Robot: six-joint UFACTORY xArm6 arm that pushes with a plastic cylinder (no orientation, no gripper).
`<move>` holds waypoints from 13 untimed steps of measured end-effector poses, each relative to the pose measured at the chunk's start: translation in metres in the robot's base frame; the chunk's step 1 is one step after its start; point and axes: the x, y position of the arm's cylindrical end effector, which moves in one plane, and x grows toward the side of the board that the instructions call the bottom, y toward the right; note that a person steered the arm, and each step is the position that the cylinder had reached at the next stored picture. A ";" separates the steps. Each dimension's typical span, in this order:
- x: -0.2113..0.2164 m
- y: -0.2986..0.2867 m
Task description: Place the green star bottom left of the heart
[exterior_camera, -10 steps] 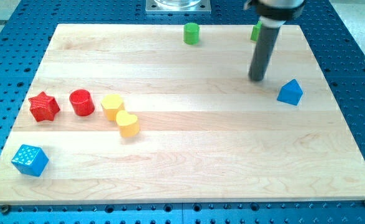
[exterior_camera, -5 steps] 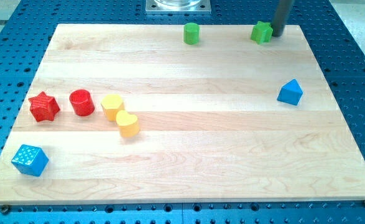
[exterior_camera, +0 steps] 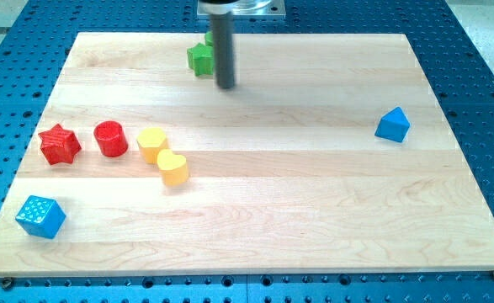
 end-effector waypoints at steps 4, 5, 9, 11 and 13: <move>-0.066 -0.082; -0.002 -0.114; -0.006 -0.112; 0.121 -0.074; 0.036 -0.099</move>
